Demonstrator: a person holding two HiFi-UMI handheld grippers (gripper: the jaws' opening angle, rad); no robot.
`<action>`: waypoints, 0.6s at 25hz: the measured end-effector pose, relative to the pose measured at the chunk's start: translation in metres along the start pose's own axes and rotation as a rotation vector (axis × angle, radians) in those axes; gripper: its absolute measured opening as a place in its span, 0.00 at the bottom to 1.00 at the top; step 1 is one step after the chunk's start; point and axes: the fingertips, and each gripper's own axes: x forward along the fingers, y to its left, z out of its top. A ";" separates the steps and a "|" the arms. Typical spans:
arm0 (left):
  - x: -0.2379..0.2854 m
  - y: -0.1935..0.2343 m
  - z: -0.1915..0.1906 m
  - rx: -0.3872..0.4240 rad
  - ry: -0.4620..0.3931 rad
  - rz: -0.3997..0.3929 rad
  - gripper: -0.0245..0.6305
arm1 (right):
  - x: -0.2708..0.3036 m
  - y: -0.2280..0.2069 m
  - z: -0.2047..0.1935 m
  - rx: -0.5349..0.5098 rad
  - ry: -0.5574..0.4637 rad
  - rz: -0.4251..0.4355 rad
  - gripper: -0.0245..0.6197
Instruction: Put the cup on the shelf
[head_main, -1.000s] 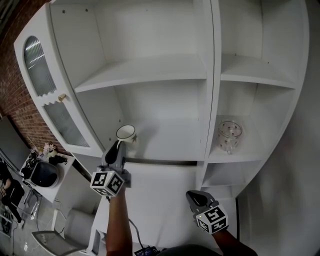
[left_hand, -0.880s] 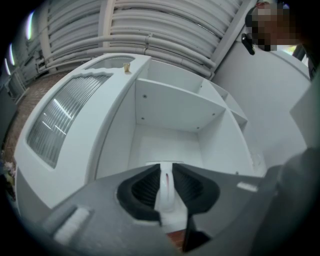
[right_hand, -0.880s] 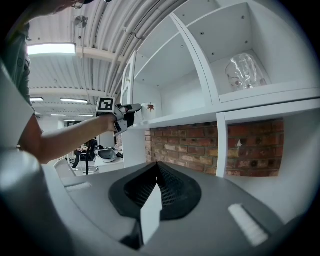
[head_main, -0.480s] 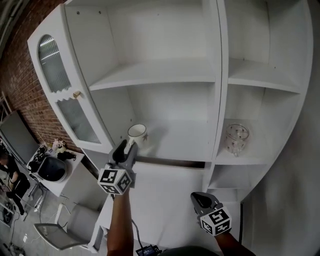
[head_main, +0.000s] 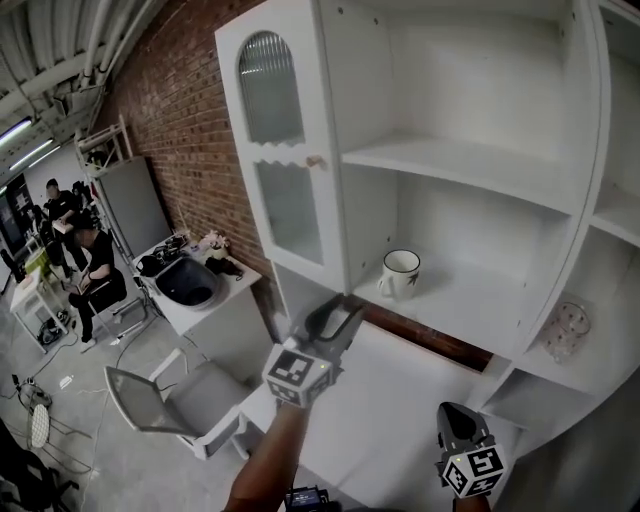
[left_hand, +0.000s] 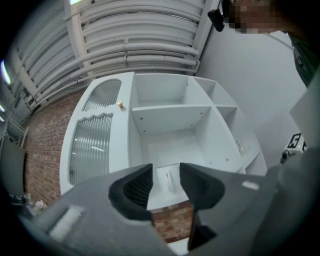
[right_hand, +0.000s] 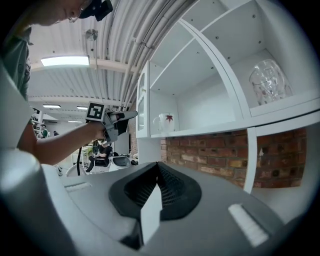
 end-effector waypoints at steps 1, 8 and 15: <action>-0.010 0.000 0.003 0.011 -0.003 0.010 0.29 | 0.002 0.004 0.003 -0.007 -0.004 0.016 0.05; -0.069 -0.017 0.012 0.040 0.005 0.042 0.15 | 0.007 0.021 0.022 -0.058 -0.030 0.097 0.05; -0.120 -0.036 -0.010 0.047 0.076 0.060 0.04 | -0.001 0.033 0.032 -0.127 -0.039 0.142 0.05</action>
